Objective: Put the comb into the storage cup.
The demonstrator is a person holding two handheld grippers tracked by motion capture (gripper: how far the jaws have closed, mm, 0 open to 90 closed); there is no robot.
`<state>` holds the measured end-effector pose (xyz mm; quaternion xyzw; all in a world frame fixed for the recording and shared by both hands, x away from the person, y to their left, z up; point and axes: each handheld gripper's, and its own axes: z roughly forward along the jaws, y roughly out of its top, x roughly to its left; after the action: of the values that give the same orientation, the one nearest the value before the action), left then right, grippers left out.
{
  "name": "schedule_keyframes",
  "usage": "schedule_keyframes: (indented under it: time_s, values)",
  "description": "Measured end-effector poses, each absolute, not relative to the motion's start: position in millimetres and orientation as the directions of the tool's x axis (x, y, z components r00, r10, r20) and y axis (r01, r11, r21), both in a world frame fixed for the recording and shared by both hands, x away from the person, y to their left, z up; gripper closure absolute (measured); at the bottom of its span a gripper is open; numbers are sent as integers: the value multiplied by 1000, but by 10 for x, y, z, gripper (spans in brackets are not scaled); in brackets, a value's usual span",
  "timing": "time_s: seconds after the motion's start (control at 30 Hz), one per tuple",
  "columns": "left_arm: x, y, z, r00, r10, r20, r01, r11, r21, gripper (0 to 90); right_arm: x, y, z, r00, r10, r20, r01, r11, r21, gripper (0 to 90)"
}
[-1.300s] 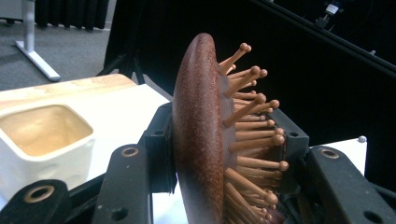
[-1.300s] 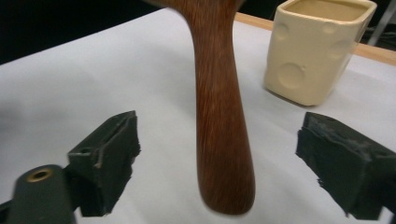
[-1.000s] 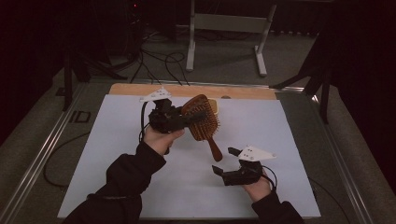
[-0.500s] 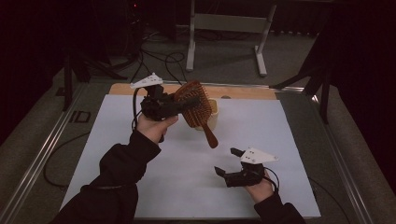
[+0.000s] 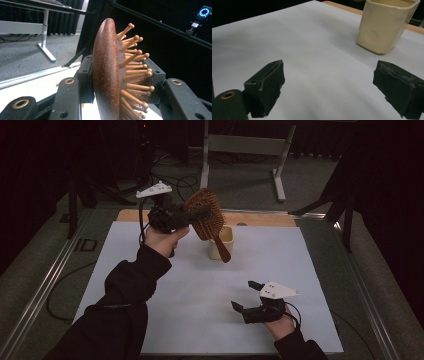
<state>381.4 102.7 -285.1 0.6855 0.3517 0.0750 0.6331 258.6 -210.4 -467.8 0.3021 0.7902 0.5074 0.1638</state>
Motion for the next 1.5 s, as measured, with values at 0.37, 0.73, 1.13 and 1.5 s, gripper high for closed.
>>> schedule_keyframes:
  time_s: [0.37,0.73,1.13,1.5]
  values:
    - [3999,958,-2752,713,620,-327,365,69,928,537,2569,-2167,-4700,-765,643,38,299,303,905,95]
    - [4223,853,-2792,657,698,-286,341,63,938,536,2570,-2174,-4696,-767,641,32,290,302,908,95]
    - [4469,769,-3025,617,738,-274,340,65,938,535,2583,-2205,-4703,-763,645,42,301,298,906,95]
    - [4565,694,-3216,594,747,-296,371,72,926,534,2589,-2222,-4704,-765,643,40,295,295,909,95]
